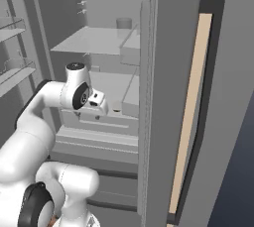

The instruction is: Fully open the fridge drawer.

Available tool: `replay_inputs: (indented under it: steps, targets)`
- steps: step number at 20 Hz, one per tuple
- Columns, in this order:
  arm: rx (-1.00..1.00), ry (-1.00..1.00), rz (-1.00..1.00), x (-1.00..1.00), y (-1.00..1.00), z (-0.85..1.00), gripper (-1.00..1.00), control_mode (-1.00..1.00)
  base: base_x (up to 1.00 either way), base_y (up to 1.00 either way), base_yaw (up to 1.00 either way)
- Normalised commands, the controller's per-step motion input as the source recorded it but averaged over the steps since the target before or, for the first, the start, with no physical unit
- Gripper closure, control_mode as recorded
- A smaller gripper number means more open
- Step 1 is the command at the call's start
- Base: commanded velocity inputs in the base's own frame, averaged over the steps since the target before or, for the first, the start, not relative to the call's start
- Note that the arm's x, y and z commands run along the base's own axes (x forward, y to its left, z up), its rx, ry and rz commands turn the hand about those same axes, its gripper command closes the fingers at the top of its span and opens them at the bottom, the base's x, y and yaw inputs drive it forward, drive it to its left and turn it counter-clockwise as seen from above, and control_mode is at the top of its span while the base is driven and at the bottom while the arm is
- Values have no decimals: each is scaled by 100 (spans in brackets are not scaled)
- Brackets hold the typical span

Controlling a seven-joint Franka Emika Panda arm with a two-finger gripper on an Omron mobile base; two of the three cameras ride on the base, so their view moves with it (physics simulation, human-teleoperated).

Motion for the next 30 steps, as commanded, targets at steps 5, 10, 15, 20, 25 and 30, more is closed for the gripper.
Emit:
replay_inputs:
  steps: [5, 10, 15, 20, 25, 30]
  targets:
    - [0, 0, -3, 28, 2, -9, -100, -100, 0, 0, 0]
    - [0, 0, -4, 36, 0, 0, -100, -100, 0, 0, 0]
    - [0, 0, -4, 29, 0, 0, -100, -100, 0, 0, 0]
    - [0, 0, -2, 22, 0, 0, -100, -100, 0, 0, 0]
    - [0, 0, -2, 22, 0, 0, -100, -100, 0, 0, 0]
    - [0, 0, 0, 14, 0, -1, -100, -100, 0, 0, 0]
